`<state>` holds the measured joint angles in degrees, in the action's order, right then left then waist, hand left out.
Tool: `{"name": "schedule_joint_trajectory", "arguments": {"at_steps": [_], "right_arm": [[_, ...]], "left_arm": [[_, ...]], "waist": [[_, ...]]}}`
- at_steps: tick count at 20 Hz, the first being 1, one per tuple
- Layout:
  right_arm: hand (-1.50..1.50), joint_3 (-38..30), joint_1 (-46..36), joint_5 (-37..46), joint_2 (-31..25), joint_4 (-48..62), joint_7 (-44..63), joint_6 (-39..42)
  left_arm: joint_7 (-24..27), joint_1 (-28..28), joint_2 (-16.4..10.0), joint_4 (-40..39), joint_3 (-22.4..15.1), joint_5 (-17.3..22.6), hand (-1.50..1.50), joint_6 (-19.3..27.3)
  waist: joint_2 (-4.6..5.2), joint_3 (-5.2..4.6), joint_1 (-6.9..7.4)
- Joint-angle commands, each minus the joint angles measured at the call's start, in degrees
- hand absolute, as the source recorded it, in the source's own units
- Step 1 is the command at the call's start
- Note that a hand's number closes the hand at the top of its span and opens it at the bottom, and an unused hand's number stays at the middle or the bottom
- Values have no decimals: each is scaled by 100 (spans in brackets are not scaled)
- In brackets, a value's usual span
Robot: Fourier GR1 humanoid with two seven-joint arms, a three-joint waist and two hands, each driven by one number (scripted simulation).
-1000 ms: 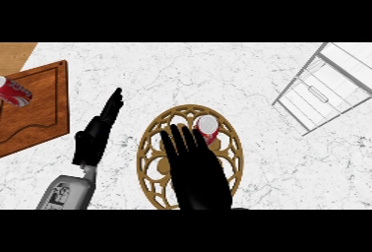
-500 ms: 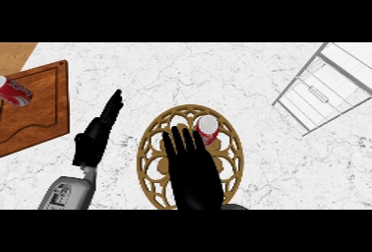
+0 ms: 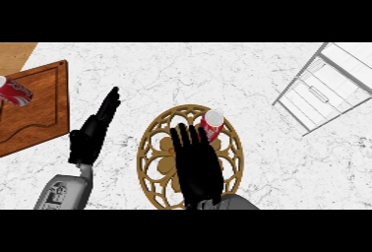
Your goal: Pick the croissant from the placemat and place it in the tiered shelf
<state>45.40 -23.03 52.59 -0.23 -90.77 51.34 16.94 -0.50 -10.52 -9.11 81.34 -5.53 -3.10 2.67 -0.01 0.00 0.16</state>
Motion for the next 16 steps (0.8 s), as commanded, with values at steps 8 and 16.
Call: {"name": "schedule_joint_trajectory", "arguments": {"at_steps": [8, 16], "right_arm": [[-150, -272, -21, -5, 20, -19, -115, 239], [150, -252, 233, 145, -238, 338, -703, 499]], "left_arm": [[-571, -143, 117, 394, 140, -224, 0, -60], [-422, 86, 249, 507, 51, -348, 0, -132]], "waist": [[-4, 0, -4], [-5, 1, -9]]}}
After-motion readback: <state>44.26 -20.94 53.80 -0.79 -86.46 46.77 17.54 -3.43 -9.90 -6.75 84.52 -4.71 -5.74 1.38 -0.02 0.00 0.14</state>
